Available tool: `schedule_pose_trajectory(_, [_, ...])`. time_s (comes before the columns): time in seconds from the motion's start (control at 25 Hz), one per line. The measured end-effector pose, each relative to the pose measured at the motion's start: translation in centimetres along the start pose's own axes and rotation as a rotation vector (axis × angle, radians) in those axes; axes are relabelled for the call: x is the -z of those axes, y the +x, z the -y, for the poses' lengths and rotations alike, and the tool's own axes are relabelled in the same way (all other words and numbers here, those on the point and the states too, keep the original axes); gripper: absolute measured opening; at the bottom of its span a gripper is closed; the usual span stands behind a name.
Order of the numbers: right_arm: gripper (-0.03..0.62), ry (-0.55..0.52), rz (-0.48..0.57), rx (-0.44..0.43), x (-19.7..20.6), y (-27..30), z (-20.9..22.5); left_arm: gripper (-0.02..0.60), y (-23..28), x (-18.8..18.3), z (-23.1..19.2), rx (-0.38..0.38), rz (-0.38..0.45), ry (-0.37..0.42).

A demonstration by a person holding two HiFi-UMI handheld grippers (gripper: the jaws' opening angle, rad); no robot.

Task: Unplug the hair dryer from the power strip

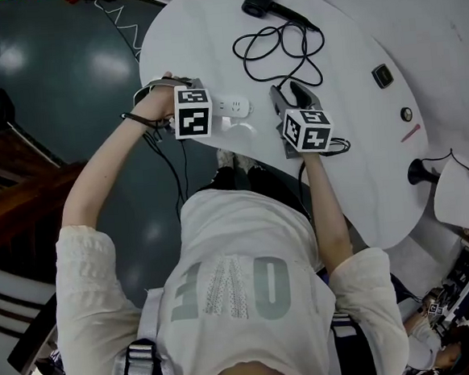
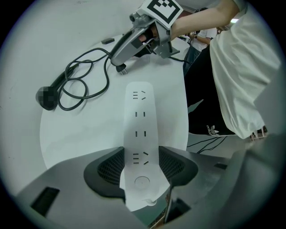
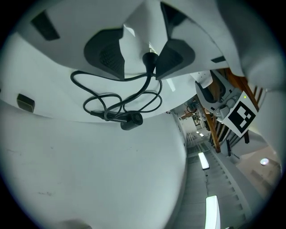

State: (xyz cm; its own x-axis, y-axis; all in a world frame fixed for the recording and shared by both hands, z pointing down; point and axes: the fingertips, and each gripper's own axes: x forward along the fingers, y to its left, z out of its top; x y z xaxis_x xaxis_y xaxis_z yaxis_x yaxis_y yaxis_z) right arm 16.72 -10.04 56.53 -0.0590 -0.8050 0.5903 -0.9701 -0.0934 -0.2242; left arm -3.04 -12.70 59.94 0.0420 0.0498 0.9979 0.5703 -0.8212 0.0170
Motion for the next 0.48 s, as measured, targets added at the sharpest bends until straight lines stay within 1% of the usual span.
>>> schedule_pose_trajectory(0.12, [0.21,-0.049,-0.003,0.001,-0.2,-0.2,-0.4,0.236,0.3,0.1,0.1,-0.021,-0.041,0.026])
schedule_pose_trajectory(0.24, [0.212,-0.108,0.002,0.003,-0.7,-0.6,-0.7,0.238,0.3,0.1,0.0,-0.026,-0.046,0.017])
schedule_pose_trajectory(0.36, [0.212,-0.159,0.01,0.008,-1.3,-1.1,-0.8,0.238,0.0,0.1,0.0,-0.039,-0.031,0.003])
schedule_pose_trajectory(0.48, [0.212,-0.176,0.028,0.01,-2.3,-1.5,-0.7,0.238,-1.1,-1.0,-0.4,-0.057,0.028,-0.024])
